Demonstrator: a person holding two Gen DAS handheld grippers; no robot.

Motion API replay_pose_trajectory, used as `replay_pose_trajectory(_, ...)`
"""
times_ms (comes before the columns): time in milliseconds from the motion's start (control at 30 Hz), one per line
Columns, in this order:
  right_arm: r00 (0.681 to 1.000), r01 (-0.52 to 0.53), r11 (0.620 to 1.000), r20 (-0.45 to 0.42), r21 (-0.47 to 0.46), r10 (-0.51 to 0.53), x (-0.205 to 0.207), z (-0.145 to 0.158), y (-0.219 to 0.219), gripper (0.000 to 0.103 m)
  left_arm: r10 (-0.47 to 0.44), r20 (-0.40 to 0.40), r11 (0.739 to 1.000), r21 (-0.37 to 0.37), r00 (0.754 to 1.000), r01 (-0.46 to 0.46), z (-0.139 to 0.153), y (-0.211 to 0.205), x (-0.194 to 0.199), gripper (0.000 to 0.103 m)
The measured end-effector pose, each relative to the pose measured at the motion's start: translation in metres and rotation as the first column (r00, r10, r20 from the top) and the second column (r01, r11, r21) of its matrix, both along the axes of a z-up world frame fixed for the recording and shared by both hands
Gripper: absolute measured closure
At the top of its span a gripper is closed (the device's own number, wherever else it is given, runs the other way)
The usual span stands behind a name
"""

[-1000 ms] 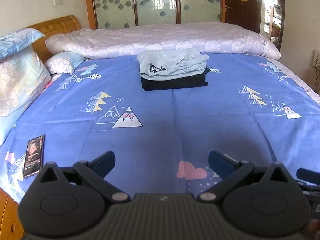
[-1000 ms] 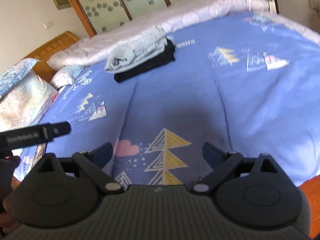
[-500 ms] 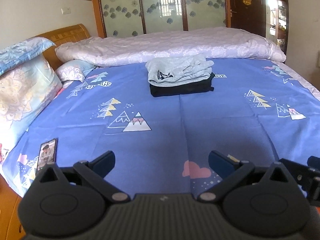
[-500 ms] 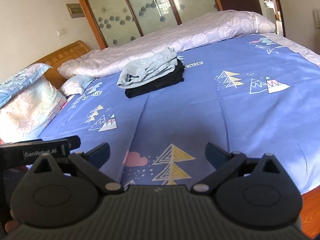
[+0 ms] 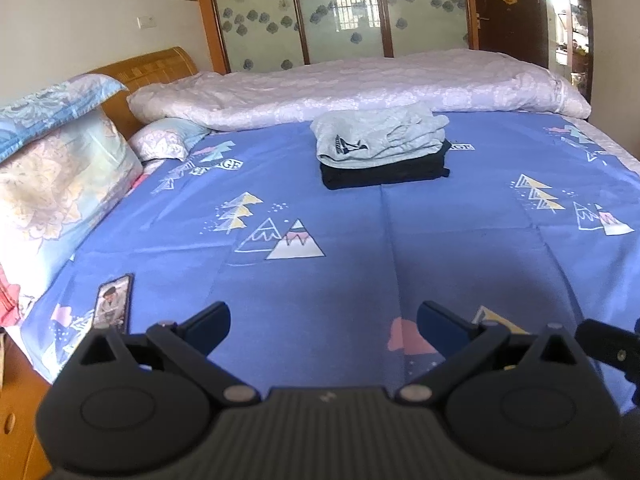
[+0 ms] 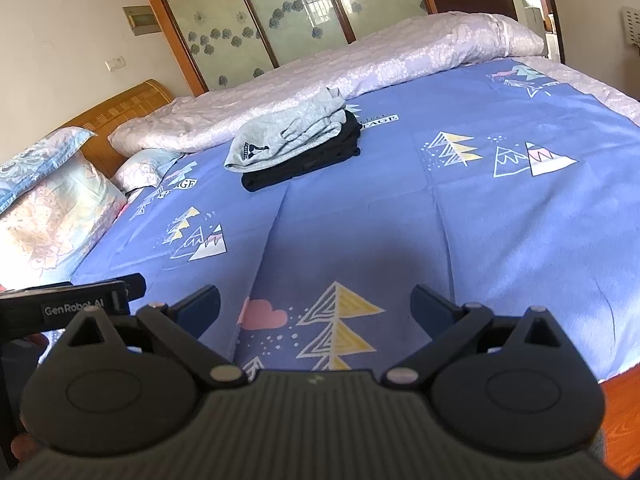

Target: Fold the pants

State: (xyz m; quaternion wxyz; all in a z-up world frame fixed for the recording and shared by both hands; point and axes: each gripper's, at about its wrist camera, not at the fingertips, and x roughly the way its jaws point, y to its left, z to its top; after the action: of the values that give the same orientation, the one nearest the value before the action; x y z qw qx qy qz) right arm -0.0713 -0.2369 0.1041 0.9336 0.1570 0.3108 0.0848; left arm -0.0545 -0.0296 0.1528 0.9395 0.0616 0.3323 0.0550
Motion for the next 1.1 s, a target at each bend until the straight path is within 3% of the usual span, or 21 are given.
replay_pose_trajectory(600, 1.0, 0.002, 1.0, -0.009, 0.013, -0.002, 0.0003, 0.0005, -0.0007, 0.001, -0.007, 0.031, 0.998, 0.055, 0.999, 0.005, 0.0028, -0.0058, -0.0068, 0.0)
replay_pose_trajectory(1100, 1.0, 0.002, 1.0, -0.015, 0.019, -0.002, 0.0013, -0.0003, -0.002, 0.001, -0.013, -0.001, 0.998, 0.058, 1.0, 0.013, -0.0011, -0.0062, -0.0052, 0.0)
